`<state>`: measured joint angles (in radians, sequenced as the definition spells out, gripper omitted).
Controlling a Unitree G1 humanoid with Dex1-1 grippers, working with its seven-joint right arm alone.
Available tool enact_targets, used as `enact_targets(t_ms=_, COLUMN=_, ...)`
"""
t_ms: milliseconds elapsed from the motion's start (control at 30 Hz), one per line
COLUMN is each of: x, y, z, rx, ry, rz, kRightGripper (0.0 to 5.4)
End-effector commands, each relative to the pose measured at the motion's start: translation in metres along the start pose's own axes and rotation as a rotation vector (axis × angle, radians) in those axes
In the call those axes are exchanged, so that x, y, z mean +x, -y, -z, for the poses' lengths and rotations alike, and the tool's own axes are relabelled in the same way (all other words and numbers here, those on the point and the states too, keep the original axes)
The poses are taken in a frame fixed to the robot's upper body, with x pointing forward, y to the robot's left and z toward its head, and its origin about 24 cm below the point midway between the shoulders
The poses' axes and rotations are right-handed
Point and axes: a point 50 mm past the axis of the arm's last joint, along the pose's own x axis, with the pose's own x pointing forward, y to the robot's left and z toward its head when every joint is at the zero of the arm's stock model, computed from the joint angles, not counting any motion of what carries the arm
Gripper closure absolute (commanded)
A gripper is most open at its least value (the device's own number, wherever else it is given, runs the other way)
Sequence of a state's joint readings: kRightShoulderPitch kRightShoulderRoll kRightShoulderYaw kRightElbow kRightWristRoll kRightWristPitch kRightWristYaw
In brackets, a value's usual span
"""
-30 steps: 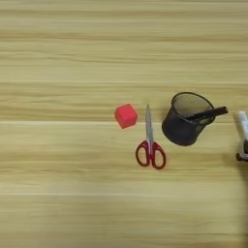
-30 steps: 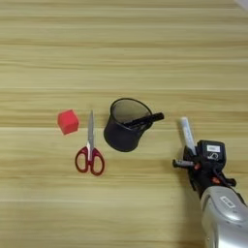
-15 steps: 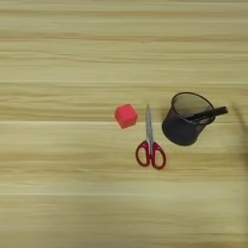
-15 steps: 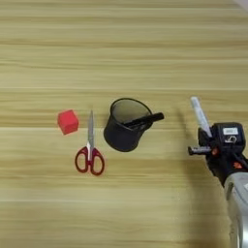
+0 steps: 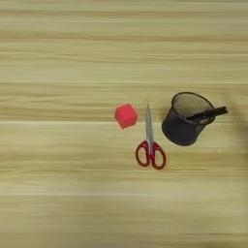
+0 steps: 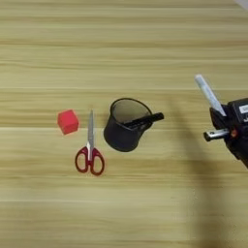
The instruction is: Move the objects on the table
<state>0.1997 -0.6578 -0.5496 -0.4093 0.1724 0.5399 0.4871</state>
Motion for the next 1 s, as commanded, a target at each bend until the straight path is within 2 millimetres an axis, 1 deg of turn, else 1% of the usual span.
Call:
enact_targets(t_ms=33, x=-0.006, y=0.011, z=-0.044, rx=-0.147, ry=0.118, rz=-0.001, kRightGripper=4.64)
enact_targets(t_ms=200, x=-0.008, y=0.003, z=-0.063, rx=-0.208, ry=0.136, rz=-0.071, kRightGripper=4.64)
enact_targets(t_ms=433, x=-0.010, y=-0.013, z=-0.076, rx=-0.212, ry=0.132, rz=-0.183, kRightGripper=4.64)
enact_targets(t_ms=533, x=-0.009, y=-0.025, z=-0.085, rx=-0.255, ry=0.140, rz=-0.251, kRightGripper=4.64)
enact_targets(t_ms=633, x=-0.009, y=-0.037, z=-0.091, rx=-0.293, ry=0.131, rz=-0.314, kRightGripper=4.64)
enact_targets(t_ms=833, x=-0.014, y=-0.051, z=-0.093, rx=-0.342, ry=0.079, rz=-0.407, kRightGripper=4.64)
enact_targets(t_ms=1000, x=-0.015, y=-0.052, z=-0.088, rx=-0.401, ry=0.000, rz=-0.433, kRightGripper=4.64)
